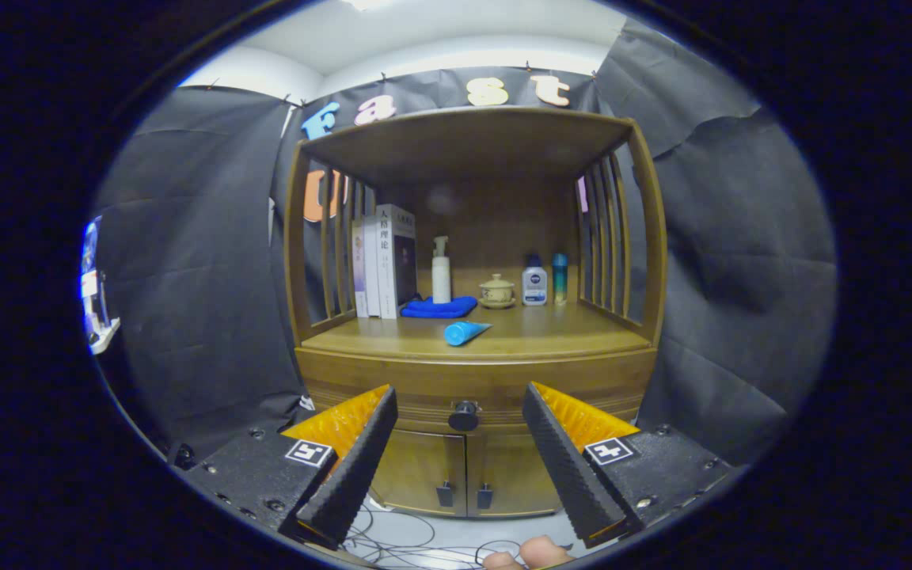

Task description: Pull open the drawer, take out the items inside it, and place them on the countertop above the cabinet.

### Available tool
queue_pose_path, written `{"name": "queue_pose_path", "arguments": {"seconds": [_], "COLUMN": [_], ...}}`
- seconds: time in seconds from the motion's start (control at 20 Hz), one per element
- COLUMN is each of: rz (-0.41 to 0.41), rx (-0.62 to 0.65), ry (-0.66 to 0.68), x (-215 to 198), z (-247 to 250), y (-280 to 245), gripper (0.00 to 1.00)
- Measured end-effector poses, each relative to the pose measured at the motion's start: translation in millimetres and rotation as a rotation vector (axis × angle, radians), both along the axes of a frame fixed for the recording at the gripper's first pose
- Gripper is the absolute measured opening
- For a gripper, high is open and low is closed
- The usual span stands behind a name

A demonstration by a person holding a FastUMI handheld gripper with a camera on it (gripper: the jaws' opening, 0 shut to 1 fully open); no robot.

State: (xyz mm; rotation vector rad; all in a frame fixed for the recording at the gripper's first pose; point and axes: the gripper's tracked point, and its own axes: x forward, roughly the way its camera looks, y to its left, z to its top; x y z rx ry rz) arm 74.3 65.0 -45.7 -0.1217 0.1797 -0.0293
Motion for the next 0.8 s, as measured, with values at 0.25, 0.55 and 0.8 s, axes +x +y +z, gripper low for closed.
{"name": "queue_pose_path", "arguments": {"seconds": [0.25,0.55,0.8], "rz": [0.016,0.050,0.074], "rx": [-0.001,0.048,0.032], "ry": [-0.019,-0.043,-0.096], "x": [-54,-98,-111], "z": [16,35,46], "y": [2,18,25], "gripper": [1.00,1.00,1.00]}}
